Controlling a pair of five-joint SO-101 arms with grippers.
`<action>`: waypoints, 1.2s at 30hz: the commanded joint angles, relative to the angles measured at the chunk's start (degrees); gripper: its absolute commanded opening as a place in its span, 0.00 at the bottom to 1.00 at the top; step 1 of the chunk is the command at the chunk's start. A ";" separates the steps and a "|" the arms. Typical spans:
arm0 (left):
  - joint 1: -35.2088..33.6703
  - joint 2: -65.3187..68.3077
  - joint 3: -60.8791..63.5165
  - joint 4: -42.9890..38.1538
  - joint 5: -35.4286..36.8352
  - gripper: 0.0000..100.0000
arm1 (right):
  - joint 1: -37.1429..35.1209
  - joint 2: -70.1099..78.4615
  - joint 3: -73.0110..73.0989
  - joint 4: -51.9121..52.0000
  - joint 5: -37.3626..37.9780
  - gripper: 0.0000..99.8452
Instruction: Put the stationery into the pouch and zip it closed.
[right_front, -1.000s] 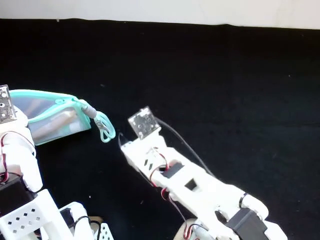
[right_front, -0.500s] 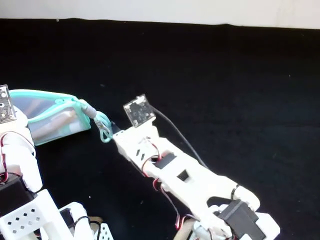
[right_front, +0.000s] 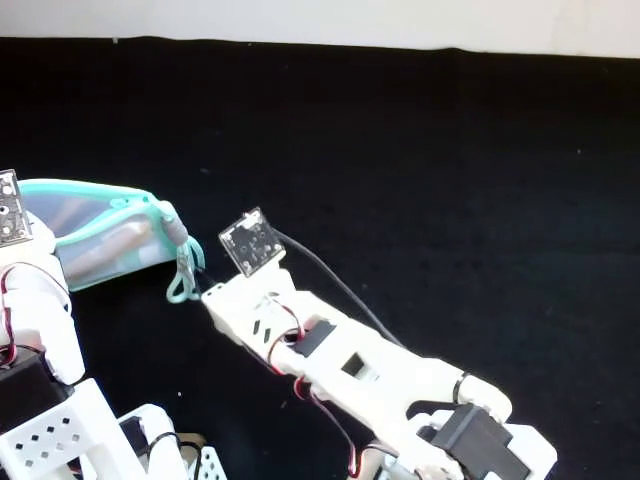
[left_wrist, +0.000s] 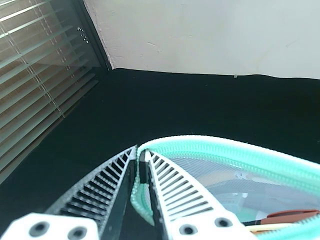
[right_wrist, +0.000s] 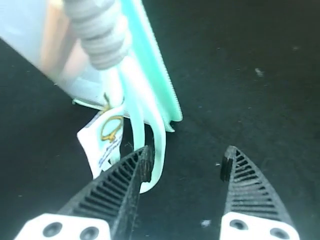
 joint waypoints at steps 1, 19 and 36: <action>1.10 1.19 2.51 0.35 0.53 0.01 | -2.15 -0.13 1.01 -0.66 -0.70 0.23; 1.10 1.19 4.53 0.00 0.44 0.01 | 2.07 0.48 -1.01 -1.10 -0.62 0.23; 1.10 1.19 4.53 0.00 0.44 0.01 | -1.80 0.31 -6.29 -1.10 -0.88 0.23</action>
